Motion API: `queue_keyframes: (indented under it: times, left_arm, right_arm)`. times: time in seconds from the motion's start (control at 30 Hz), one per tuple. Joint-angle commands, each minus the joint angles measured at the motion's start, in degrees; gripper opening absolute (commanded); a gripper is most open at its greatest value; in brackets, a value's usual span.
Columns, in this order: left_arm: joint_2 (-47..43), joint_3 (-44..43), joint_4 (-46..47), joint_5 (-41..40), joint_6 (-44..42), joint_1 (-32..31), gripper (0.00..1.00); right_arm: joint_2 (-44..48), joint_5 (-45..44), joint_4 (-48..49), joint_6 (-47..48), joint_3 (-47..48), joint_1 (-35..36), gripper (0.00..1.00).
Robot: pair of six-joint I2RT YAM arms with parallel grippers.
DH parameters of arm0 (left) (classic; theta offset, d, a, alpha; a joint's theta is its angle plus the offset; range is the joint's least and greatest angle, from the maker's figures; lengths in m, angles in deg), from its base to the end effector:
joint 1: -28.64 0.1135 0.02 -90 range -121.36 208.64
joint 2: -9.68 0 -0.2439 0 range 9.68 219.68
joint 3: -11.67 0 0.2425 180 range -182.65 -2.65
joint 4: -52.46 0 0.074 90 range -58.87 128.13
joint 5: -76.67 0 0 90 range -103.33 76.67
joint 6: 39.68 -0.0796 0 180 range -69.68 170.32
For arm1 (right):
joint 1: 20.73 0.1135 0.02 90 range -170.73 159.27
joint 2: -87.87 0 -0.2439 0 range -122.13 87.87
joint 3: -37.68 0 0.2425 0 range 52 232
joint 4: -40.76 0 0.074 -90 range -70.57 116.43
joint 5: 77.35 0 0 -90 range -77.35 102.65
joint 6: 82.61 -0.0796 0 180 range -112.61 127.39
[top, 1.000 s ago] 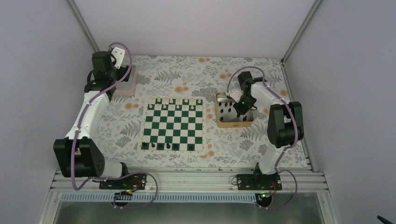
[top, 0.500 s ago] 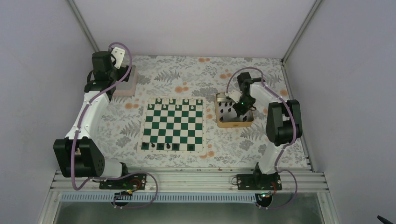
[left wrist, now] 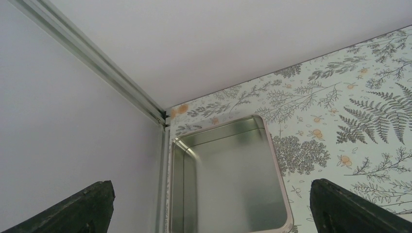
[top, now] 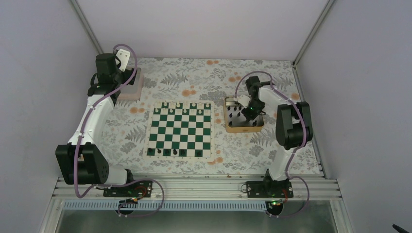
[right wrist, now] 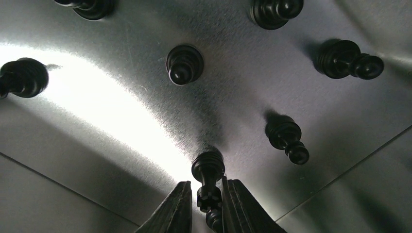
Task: Set up the chess pieces on the board
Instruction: Pick up the chess piece from the storage box.
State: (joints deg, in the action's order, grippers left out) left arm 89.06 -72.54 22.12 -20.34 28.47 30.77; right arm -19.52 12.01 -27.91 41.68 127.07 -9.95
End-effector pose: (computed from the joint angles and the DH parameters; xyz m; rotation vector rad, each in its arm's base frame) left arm 0.3542 0.0229 0.3077 0.2707 2.0160 0.3881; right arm 0.3267 0.0613 0.1180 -1.1825 2.8513 -0.0352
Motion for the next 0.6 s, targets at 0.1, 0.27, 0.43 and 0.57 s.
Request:
queue_keyframes:
  times: [0.1, 0.27, 0.43, 0.57]
  left_arm:
    - [-1.08, -0.36, -0.46, 0.73, 0.05, 0.33, 1.00]
    - [-1.24, -0.46, -0.64, 0.62, 0.05, 0.33, 1.00]
    - [-1.38, -0.84, -0.73, 0.84, 0.20, 0.33, 1.00]
    - [-1.11, -1.77, -1.28, 1.36, 0.73, 0.33, 1.00]
  right_arm:
    - [-1.09, 0.98, 0.83, 0.64, 1.31, -0.14, 0.13]
    - [1.09, 2.01, -1.91, 0.78, 2.96, 0.46, 0.11]
    - [5.55, 2.41, -7.05, 0.10, 6.29, 3.60, 0.10]
    - [7.58, 1.97, -11.16, -1.26, 9.93, 9.04, 0.11]
